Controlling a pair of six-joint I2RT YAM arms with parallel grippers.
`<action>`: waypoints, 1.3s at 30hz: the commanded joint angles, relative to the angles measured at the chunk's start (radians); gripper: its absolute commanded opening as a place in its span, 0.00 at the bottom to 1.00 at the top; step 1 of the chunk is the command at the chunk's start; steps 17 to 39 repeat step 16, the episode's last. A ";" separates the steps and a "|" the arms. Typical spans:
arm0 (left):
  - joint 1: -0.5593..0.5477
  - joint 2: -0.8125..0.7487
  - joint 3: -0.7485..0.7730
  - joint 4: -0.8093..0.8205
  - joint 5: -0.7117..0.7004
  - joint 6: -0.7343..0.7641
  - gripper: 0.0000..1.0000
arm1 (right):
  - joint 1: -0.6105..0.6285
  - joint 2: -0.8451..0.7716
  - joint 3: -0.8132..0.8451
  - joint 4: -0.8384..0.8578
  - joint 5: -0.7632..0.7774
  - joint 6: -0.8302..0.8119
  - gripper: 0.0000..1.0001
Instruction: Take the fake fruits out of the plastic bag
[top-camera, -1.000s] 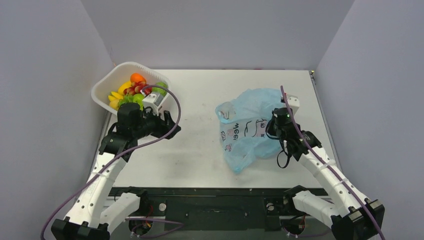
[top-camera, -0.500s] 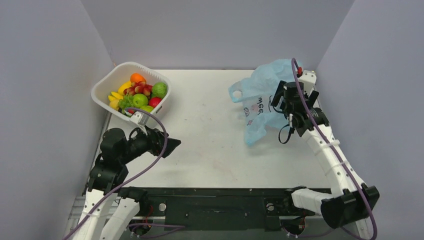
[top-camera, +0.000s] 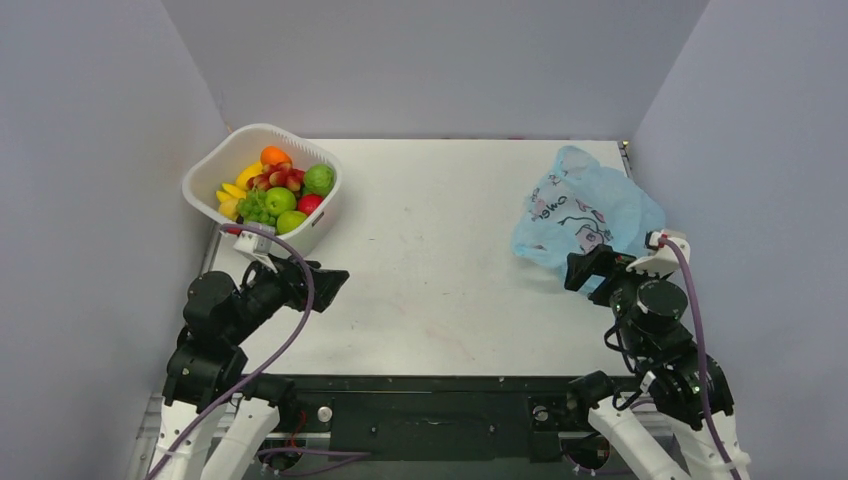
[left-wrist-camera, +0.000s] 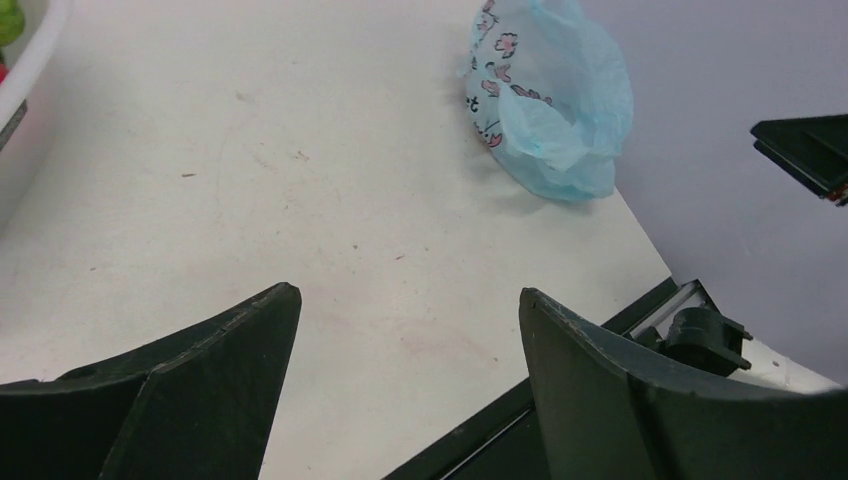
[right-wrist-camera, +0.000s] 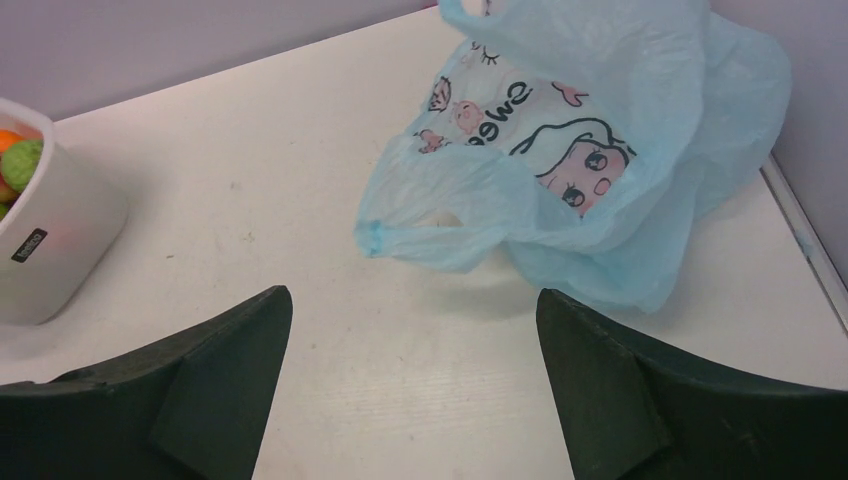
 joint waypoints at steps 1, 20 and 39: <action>0.005 -0.015 0.068 -0.060 -0.105 0.007 0.79 | 0.007 -0.078 0.012 -0.054 -0.034 0.024 0.88; 0.005 -0.112 0.103 -0.080 -0.237 -0.008 0.79 | 0.006 -0.304 0.032 -0.121 0.163 0.072 0.88; 0.005 -0.112 0.103 -0.080 -0.237 -0.008 0.79 | 0.006 -0.304 0.032 -0.121 0.163 0.072 0.88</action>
